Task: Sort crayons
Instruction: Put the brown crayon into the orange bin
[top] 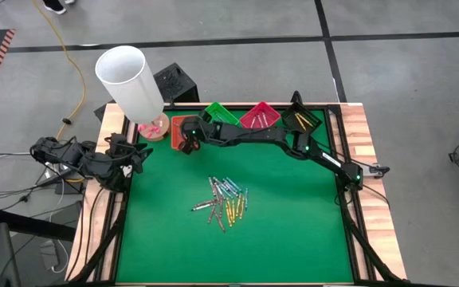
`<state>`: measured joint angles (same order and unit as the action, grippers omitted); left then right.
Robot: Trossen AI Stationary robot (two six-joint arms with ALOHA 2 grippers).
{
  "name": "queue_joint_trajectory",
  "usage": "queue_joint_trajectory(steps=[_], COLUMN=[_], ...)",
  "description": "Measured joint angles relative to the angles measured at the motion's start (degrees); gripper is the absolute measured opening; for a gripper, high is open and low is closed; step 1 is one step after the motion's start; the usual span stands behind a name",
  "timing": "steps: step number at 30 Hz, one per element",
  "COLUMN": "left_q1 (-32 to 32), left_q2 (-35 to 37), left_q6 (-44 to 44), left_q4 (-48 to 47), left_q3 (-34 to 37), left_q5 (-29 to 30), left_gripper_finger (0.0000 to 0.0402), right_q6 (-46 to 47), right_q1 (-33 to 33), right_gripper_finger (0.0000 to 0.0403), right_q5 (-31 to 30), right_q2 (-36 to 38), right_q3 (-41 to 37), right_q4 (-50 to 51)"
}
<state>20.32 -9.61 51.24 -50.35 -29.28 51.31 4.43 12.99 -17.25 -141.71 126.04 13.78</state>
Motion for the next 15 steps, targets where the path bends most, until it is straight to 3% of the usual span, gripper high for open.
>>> queue_joint_trajectory(steps=[15], left_q1=[0.01], left_q2=[0.01], left_q6=[0.00], left_q4=[0.01], left_q3=[0.02], left_q5=[0.04], left_gripper_finger=[0.0192], right_q6=[4.42], right_q1=[0.33], right_gripper_finger=[0.0002], right_q5=[0.71], right_q2=[-0.16], right_q3=[-0.96], right_q4=[2.55])
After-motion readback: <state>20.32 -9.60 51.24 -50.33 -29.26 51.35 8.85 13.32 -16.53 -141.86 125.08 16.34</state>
